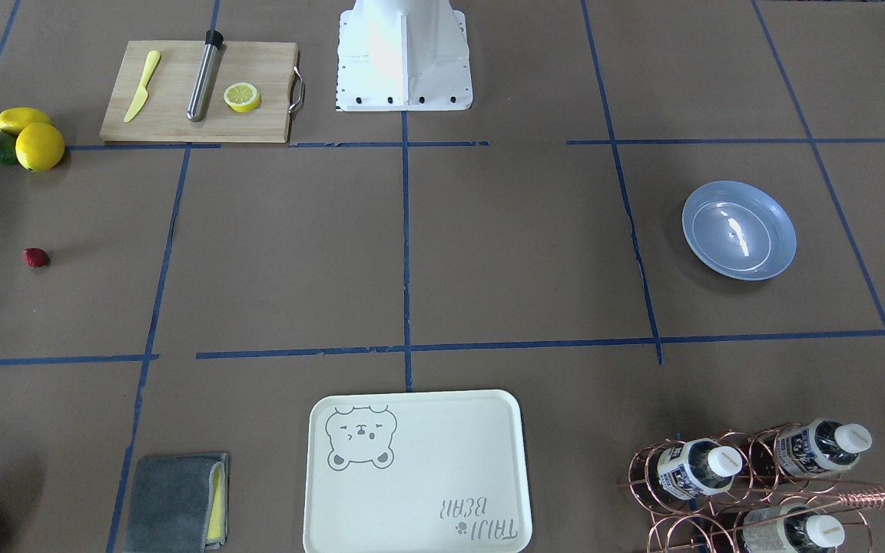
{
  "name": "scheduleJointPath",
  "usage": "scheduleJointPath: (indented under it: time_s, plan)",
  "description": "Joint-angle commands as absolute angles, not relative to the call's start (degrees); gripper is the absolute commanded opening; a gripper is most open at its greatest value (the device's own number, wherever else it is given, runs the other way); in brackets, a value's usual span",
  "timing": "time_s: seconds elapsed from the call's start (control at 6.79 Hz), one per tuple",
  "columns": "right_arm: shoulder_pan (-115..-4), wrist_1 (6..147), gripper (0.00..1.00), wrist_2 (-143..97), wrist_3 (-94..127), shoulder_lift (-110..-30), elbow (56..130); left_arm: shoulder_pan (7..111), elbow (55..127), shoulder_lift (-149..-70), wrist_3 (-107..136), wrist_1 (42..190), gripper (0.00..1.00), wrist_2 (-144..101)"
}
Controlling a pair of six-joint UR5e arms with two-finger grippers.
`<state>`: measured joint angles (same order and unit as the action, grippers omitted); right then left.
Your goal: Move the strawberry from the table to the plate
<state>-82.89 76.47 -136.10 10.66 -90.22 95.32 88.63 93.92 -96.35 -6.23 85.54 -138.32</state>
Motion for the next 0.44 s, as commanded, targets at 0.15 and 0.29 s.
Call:
scheduleJointPath:
  time_s: [0.15, 0.29]
  plan:
    - [-82.0, 76.5, 1.00, -136.2, 10.7, -90.4, 95.1, 82.6, 88.0, -95.0, -5.4, 92.3, 1.00, -140.3]
    - [-81.9, 76.5, 1.00, -136.3, 10.9, -90.4, 95.2, 81.4, 86.3, -95.0, -5.4, 95.1, 1.00, -145.2]
